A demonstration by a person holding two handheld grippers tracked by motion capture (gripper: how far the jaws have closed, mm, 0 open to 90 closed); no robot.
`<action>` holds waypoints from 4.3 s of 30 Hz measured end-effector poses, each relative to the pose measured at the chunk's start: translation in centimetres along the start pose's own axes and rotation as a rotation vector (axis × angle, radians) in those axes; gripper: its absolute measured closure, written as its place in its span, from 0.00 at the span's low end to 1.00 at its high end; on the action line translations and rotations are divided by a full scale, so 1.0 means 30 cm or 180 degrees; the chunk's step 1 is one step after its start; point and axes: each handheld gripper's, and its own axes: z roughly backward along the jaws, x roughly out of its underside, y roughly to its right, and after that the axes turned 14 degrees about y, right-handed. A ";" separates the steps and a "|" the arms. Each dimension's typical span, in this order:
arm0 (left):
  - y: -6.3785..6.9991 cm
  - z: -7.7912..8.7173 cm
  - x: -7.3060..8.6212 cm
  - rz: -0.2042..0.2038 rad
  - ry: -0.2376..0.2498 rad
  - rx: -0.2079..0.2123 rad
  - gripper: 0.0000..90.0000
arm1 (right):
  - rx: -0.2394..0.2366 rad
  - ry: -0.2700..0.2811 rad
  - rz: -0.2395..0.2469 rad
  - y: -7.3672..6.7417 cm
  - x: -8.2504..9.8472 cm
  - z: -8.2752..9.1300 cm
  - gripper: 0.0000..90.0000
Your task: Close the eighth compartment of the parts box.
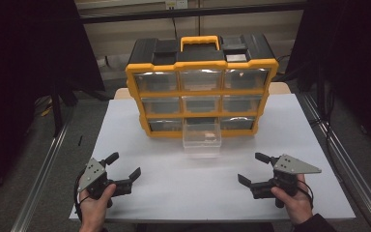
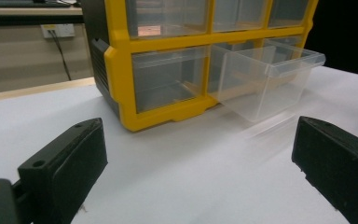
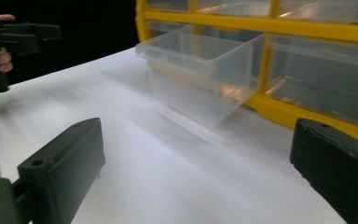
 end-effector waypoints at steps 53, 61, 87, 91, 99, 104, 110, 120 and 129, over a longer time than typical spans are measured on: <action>-0.001 -0.012 0.005 -0.0017 -0.0044 0.0098 0.03 | -0.0624 -0.0276 -0.0123 -0.130 0.006 -0.287 0.64; -0.003 -0.012 0.003 0.0002 -0.0030 0.0083 0.03 | -0.0614 -0.0275 -0.0138 -0.122 0.006 -0.315 0.83; -0.002 -0.013 0.000 -0.0027 -0.0010 0.0117 0.03 | -0.0508 -0.0434 -0.0075 -0.079 0.030 -0.416 1.00; -0.003 -0.013 0.000 0.0001 -0.0007 0.0111 0.03 | -0.0492 -0.0443 -0.0065 -0.076 0.032 -0.431 1.00; -0.005 -0.014 0.000 -0.0001 -0.0009 0.0108 0.03 | -0.0404 -0.0491 -0.0046 -0.062 0.042 -0.450 1.00; -0.004 -0.015 0.001 0.0004 0.0008 0.0103 0.03 | -0.0353 -0.0509 0.0001 -0.056 0.050 -0.460 1.00; -0.002 -0.012 -0.003 -0.0036 0.0019 0.0110 0.03 | -0.0284 -0.0499 -0.0012 -0.056 0.057 -0.466 1.00; -0.003 -0.011 -0.004 -0.0051 0.0018 0.0096 0.03 | -0.0229 -0.0469 0.0017 -0.047 0.061 -0.478 1.00; -0.002 -0.011 -0.003 -0.0012 0.0037 0.0080 0.03 | -0.0195 -0.0436 0.0012 -0.045 0.066 -0.489 1.00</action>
